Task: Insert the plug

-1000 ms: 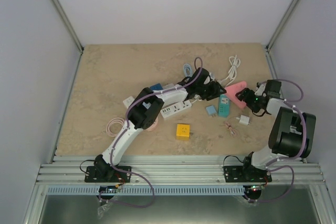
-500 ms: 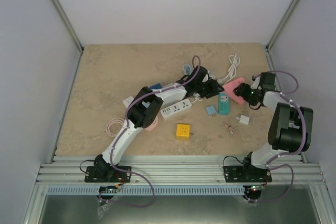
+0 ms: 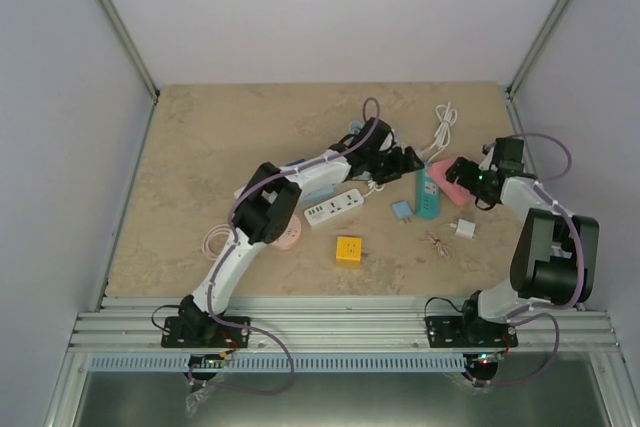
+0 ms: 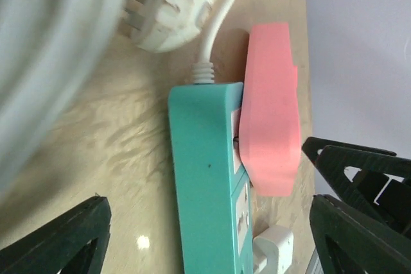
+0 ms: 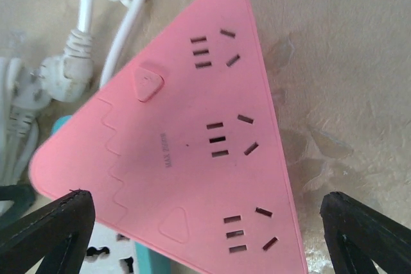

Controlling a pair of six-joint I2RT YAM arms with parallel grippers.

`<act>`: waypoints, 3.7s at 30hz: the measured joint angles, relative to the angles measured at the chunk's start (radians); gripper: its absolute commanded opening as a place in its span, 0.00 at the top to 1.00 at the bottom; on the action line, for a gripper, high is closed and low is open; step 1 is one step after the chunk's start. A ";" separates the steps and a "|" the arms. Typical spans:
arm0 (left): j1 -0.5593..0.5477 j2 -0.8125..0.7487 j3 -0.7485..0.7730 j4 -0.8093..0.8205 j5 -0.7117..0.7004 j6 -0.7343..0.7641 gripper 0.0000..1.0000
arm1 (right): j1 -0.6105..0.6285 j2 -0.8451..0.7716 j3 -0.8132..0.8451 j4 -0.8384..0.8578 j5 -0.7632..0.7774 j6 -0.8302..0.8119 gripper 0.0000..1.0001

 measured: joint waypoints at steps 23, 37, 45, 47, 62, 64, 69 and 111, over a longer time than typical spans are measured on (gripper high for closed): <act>0.056 -0.847 -0.681 -0.159 -0.522 0.305 0.01 | 0.219 -0.376 0.039 -0.223 0.171 0.012 0.18; 0.078 -1.129 -1.097 -0.003 -0.515 0.280 0.02 | 0.650 -0.212 -0.005 -0.323 0.285 0.054 0.27; 0.081 -1.112 -1.097 0.057 -0.452 0.249 0.02 | 0.679 -0.029 0.035 -0.310 0.341 0.033 0.26; 0.081 -1.104 -1.099 0.069 -0.436 0.243 0.02 | 0.679 0.008 0.054 -0.301 0.362 0.024 0.29; 0.081 -1.093 -1.111 0.090 -0.393 0.229 0.02 | 0.679 0.117 0.061 -0.238 0.423 0.019 0.32; 0.081 -1.087 -1.111 0.092 -0.388 0.229 0.02 | 0.679 0.117 0.061 -0.238 0.426 0.020 0.33; 0.081 -1.073 -1.111 0.092 -0.375 0.229 0.02 | 0.677 0.109 0.058 -0.238 0.422 0.015 0.50; 0.008 -1.215 -1.356 0.639 -0.427 0.185 0.08 | 0.743 -0.370 -0.092 0.262 0.034 0.864 0.62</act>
